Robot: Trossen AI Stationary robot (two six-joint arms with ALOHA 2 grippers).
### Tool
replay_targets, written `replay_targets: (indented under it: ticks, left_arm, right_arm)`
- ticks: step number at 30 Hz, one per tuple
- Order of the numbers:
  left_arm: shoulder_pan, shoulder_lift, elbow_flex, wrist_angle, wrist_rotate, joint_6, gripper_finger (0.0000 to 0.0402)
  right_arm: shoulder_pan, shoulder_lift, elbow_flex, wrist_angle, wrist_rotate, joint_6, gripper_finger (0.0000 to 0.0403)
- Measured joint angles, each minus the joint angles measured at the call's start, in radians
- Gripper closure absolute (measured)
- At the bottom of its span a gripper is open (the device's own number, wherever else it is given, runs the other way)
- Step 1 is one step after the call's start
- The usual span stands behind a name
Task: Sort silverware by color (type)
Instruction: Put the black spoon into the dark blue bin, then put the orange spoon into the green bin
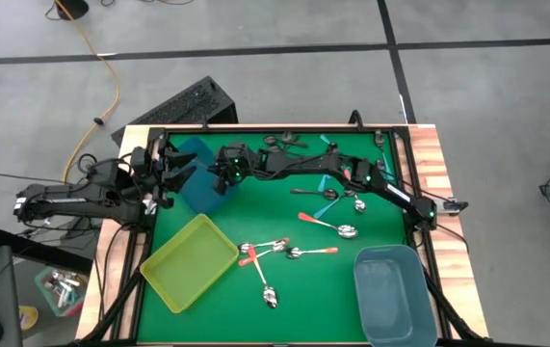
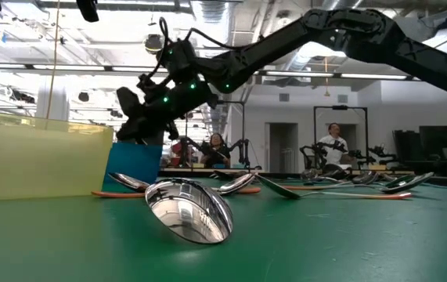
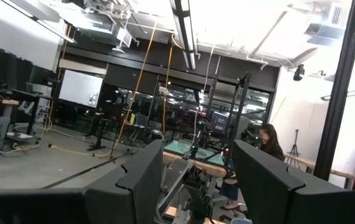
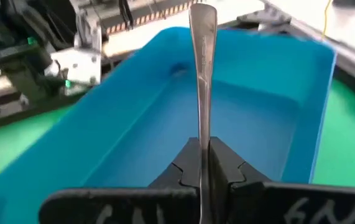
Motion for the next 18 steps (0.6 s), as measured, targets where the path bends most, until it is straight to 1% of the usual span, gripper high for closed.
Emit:
replay_targets:
  ticks: [6, 11, 16, 18]
  left_arm:
    - [0.000, 0.000, 0.000, -0.007, -0.002, 0.007, 0.0223]
    - [0.000, 0.000, 0.000, -0.042, -0.002, 0.007, 0.0223]
    - [0.000, 0.000, 0.000, -0.066, -0.002, -0.015, 0.0223]
    - [0.000, 0.000, 0.000, -0.066, -0.002, -0.016, 0.0223]
  right_arm:
    - [0.000, 0.000, 0.001, -0.002, 0.015, -0.002, 0.0355]
    - [0.000, 0.000, 0.001, -0.013, 0.018, -0.057, 0.0333]
    - [0.003, 0.000, 0.001, -0.013, 0.013, -0.071, 0.0297]
    - [0.002, -0.005, 0.001, -0.018, -0.012, -0.060, 0.0280]
